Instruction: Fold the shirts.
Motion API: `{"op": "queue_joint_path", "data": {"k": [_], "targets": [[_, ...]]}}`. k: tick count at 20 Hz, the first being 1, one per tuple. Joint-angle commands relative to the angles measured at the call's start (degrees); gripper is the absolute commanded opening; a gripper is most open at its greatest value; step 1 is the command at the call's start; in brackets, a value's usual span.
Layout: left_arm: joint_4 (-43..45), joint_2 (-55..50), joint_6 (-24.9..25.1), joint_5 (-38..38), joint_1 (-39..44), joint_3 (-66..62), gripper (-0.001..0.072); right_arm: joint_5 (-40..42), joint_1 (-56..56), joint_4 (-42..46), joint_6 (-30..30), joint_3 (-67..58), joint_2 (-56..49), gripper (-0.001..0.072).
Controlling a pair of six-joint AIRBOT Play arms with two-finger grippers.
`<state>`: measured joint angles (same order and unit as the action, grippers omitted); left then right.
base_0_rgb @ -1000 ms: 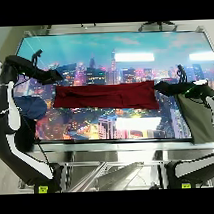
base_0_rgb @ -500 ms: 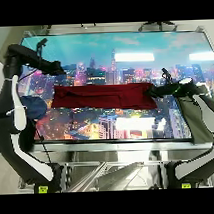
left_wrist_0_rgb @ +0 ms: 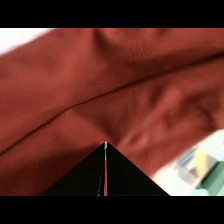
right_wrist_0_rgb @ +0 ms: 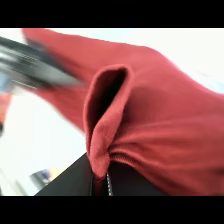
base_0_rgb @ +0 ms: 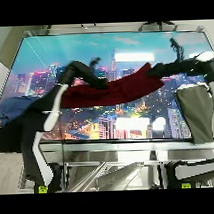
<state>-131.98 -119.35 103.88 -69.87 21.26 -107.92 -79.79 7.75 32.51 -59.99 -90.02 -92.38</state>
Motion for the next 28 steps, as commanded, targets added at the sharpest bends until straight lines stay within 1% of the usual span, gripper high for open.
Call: {"op": "queue_joint_path", "data": {"k": [1, 3, 5, 6, 7, 8, 10, 12, 15, 17, 19, 20, 21, 22, 23, 24, 25, 26, 27, 28], "targets": [[-3.65, -8.41, -2.03, 3.26, 8.59, -8.28, 0.0022, -6.23, -0.11, -0.15, -3.93, -6.14, 4.42, 0.0024], [-3.78, -11.06, -2.62, 3.63, 10.10, -13.35, 0.0022, -6.38, -0.11, -0.13, -4.11, -6.25, 5.40, 0.0024], [-4.74, -10.29, -2.60, 4.04, 9.55, -13.25, 0.0022, -7.08, -0.26, 0.07, -4.76, -6.23, 5.16, 0.0025], [-4.72, -8.48, -2.58, 2.69, 8.44, -11.76, 0.0022, -7.08, -0.70, 0.07, -4.76, -6.23, 4.98, 0.0024], [-4.70, -5.88, -2.51, 0.39, 6.80, -9.90, 0.0022, -7.06, -1.44, 0.07, -4.76, -6.23, 4.87, 0.0025], [-4.61, -2.56, -1.64, -3.58, 4.35, -8.24, 0.0022, -6.51, -2.32, 0.09, -4.76, -6.23, 4.83, 0.0025], [-4.48, 4.44, 0.52, -13.25, -2.27, -7.37, 0.0022, -3.32, -5.05, 0.07, -4.76, -6.23, 4.33, 0.0025], [-4.31, 11.96, 0.50, -19.74, -10.38, -7.45, 0.0022, 1.31, -9.49, 0.02, -4.79, -6.23, 2.91, 0.0025], [-4.26, 22.77, -0.72, -19.37, -22.97, -7.45, 0.0022, 10.62, -19.15, -0.20, -4.76, -6.23, -1.60, 0.0025], [-4.28, 28.04, -0.92, -18.82, -29.68, -7.43, 0.0022, 19.39, -27.47, -0.66, -4.76, -6.23, -6.47, 0.0026], [-4.22, 31.98, -0.87, -18.78, -34.58, -7.13, 0.0022, 29.57, -36.50, -2.40, -4.68, -6.23, -12.70, 0.0029], [-4.24, 33.53, -0.85, -18.75, -36.06, -6.54, 0.0022, 36.39, -41.13, -3.52, -3.65, -6.25, -16.26, 0.0071], [-4.20, 35.08, -0.48, -18.67, -37.31, -5.40, 0.0022, 43.95, -45.13, -4.83, -2.95, -6.25, -19.47, 0.0321], [-4.17, 36.37, 0.42, -18.67, -38.18, -3.89, 0.0022, 49.90, -47.60, -6.29, -3.04, -6.25, -21.49, 0.0479], [-4.17, 37.55, 1.57, -18.67, -38.75, -1.90, 0.0022, 52.50, -48.54, -8.35, -2.97, -6.27, -22.01, 0.0482], [-4.13, 38.27, 2.84, -19.02, -38.99, 0.04, 0.0021, 52.78, -48.13, -8.00, -1.77, -6.40, -21.46, 0.0482], [-4.13, 39.01, 3.21, -19.50, -39.41, 2.43, 0.0022, 51.34, -46.80, -7.34, -0.90, -6.38, -20.39, 0.0481], [-4.11, 39.56, 3.30, -19.93, -39.45, 4.70, 0.0022, 47.84, -44.54, -6.14, -0.92, -6.38, -18.95, 0.0479], [-4.17, 39.95, 3.80, -20.15, -39.43, 7.10, 0.0022, 43.30, -41.77, -5.62, -0.92, -6.38, -17.46, 0.0456], [-4.20, 40.11, 4.59, -20.09, -39.39, 9.11, 0.0022, 38.66, -38.84, -5.53, -0.92, -6.38, -16.06, 0.0358]]}}
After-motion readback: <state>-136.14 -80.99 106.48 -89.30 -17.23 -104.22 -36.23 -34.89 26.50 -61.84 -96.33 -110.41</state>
